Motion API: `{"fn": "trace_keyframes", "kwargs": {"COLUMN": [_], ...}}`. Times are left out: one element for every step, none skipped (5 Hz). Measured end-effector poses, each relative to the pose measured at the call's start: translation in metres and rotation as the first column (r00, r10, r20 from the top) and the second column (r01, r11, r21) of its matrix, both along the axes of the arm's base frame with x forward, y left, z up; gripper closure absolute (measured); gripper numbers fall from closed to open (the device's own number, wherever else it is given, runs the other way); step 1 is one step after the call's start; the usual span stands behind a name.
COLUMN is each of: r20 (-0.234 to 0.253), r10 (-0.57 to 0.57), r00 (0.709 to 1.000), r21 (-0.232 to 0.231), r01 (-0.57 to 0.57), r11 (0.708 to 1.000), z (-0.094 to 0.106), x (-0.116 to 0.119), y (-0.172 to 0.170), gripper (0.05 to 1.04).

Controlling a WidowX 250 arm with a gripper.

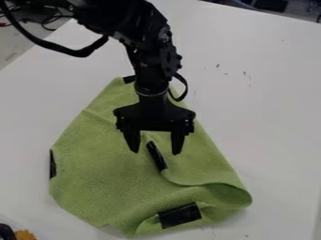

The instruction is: Unfold the cloth from left to right

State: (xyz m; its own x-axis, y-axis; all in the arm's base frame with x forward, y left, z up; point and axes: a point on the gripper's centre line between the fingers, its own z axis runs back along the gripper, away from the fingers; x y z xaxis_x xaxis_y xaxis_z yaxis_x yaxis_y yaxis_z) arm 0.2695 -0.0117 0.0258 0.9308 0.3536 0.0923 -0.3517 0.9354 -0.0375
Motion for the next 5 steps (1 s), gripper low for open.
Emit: {"fn": "trace_keyframes", "kwargs": {"r20": [0.006,0.000,-0.016,-0.017,-0.013], "r10": [-0.010,-0.012,0.002,-0.010,-0.016], "r00": [1.000,1.000,1.000,1.000,1.000], "r21": [-0.005,-0.011,-0.027,-0.037,-0.040], "r01": [0.011,0.012,-0.002,0.009,0.015], "r11": [1.000,1.000,1.000,0.999,0.999], "z": [0.0010,-0.0004,-0.0049,-0.0070,-0.0066], "x": [0.0027,0.0024,0.0024,0.0045,0.0049], "y": [-0.0011,-0.0020,0.0003,-0.0002,-0.0009], "gripper": [0.083,0.083,0.083,0.109,0.224]}}
